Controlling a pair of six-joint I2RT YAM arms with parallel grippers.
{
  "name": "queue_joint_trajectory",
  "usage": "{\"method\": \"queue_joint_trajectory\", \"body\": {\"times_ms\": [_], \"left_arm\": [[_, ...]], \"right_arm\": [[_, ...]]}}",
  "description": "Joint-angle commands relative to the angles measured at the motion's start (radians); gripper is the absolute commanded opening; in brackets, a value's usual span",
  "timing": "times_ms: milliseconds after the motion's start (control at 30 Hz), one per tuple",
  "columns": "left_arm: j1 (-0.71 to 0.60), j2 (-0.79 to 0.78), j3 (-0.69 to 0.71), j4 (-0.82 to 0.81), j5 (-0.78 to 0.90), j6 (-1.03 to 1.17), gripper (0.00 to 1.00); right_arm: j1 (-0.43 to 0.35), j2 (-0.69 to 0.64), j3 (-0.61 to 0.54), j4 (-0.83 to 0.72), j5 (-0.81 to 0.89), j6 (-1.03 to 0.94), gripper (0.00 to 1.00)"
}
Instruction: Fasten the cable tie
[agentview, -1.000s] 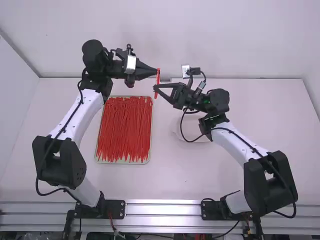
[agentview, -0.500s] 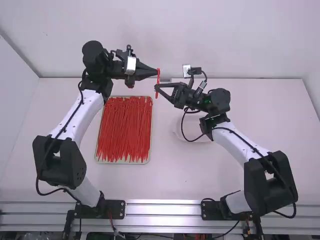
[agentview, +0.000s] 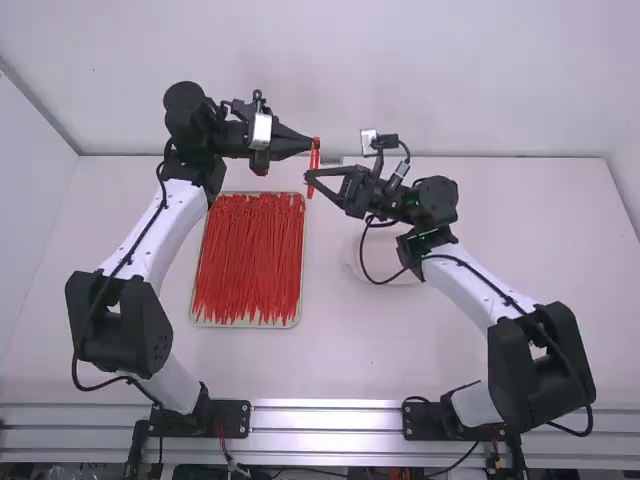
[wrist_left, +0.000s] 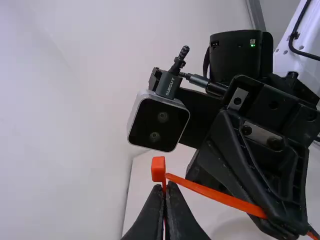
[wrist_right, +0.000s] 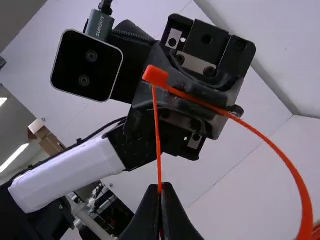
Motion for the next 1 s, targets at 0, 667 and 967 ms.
{"method": "queue_joint_trajectory", "body": {"times_ms": [0, 667, 967], "left_arm": [[0.003, -0.003, -0.006, 0.006, 0.017, 0.004, 0.02], [0.003, -0.003, -0.006, -0.024, 0.048, 0.083, 0.02], [0.002, -0.003, -0.006, -0.024, 0.048, 0.082, 0.02]], "right_arm": [[-0.007, -0.003, 0.035, 0.006, -0.006, 0.011, 0.0], [-0.008, -0.004, 0.035, 0.006, -0.023, 0.036, 0.0], [-0.021, -0.004, 0.037, 0.014, -0.024, 0.062, 0.0]]}}
